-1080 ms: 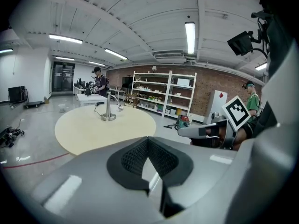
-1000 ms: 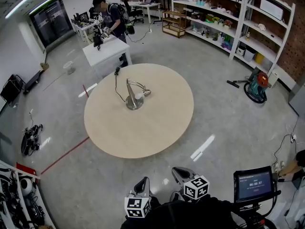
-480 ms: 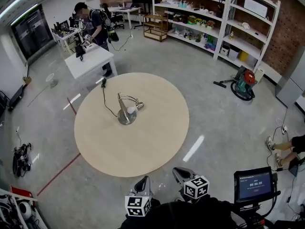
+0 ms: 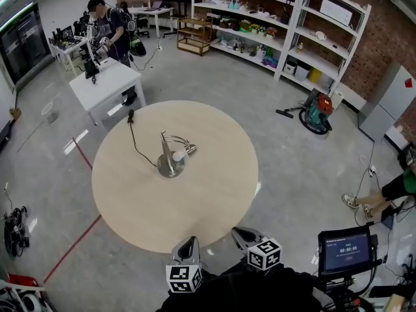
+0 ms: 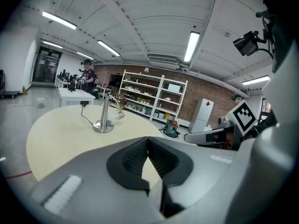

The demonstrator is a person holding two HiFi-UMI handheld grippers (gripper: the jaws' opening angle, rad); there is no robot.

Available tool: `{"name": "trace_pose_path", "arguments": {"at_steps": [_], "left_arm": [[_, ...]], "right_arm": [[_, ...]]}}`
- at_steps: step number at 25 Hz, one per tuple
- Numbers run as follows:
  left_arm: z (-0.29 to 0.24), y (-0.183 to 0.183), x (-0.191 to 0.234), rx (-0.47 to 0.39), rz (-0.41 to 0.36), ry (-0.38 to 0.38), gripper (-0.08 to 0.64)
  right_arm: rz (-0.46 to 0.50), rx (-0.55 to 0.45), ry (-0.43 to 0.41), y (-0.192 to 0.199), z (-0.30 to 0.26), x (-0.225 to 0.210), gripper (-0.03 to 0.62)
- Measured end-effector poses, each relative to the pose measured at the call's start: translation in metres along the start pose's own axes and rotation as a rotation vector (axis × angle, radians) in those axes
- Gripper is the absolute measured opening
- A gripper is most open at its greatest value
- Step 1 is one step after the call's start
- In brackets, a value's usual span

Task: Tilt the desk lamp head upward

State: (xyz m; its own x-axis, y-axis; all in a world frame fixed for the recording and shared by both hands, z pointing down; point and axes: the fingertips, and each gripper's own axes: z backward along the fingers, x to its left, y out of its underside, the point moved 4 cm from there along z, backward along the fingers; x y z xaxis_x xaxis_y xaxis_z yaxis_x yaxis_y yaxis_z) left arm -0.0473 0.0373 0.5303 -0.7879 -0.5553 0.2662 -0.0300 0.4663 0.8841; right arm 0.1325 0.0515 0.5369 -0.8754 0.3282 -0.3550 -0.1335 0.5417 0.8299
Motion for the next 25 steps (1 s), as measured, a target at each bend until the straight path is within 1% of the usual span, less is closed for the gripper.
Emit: {"name": "trace_pose_path", "arguments": {"at_steps": [4,7,11,14,17,21,25], "left_arm": [[-0.008,-0.006,0.012,0.002,0.012,0.036,0.009],[-0.014,-0.003,0.017,0.001,0.020,0.046,0.009],[-0.020,-0.001,0.027,0.005,0.025,0.033,0.009],[-0.027,-0.006,0.037,0.003,0.019,-0.003,0.009],[-0.032,-0.022,0.052,0.006,0.005,-0.060,0.017],[-0.046,-0.042,0.065,0.003,0.007,-0.149,0.020],[-0.067,-0.053,0.072,0.000,0.012,-0.211,0.020]], "right_arm": [[0.002,-0.003,0.033,-0.008,-0.006,0.003,0.009],[0.006,-0.008,0.055,-0.009,-0.011,0.000,0.009],[-0.001,0.001,0.032,-0.007,-0.027,-0.002,0.009],[-0.011,-0.006,-0.014,-0.013,-0.047,-0.009,0.009],[-0.022,-0.005,-0.078,-0.030,-0.075,-0.011,0.009],[0.000,0.008,-0.164,-0.056,-0.108,-0.019,0.009],[0.007,0.010,-0.215,-0.076,-0.131,-0.037,0.009]]}}
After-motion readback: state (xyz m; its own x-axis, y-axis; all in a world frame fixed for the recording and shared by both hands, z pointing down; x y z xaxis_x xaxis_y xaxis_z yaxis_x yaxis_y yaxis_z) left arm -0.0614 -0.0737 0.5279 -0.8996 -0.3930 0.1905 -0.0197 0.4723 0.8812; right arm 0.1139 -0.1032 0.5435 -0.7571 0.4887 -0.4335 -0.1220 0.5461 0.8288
